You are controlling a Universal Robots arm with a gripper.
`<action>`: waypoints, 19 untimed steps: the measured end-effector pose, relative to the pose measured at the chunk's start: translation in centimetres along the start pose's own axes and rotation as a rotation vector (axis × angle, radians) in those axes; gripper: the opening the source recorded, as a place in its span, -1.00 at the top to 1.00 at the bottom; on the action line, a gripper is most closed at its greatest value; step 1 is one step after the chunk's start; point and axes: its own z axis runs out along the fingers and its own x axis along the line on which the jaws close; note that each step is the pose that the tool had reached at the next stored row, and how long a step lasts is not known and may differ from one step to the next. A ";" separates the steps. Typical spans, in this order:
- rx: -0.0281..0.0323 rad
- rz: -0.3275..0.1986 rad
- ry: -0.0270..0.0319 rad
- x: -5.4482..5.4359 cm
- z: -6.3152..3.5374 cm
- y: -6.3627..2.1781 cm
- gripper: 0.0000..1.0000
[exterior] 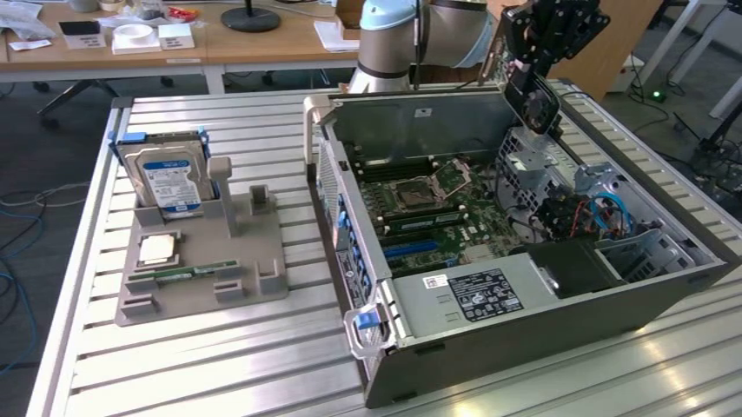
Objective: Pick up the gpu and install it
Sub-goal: 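Pick up the gpu and move the gpu toward the slot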
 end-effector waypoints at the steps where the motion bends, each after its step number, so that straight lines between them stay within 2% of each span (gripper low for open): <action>1: 0.0000 0.000 0.0000 0.0 0.00 0.00 0.48; 11: 0.0003 0.000 0.0000 -0.6 0.01 -0.04 0.48; 19: 0.0002 0.000 0.0001 -0.7 -0.03 -1.01 0.48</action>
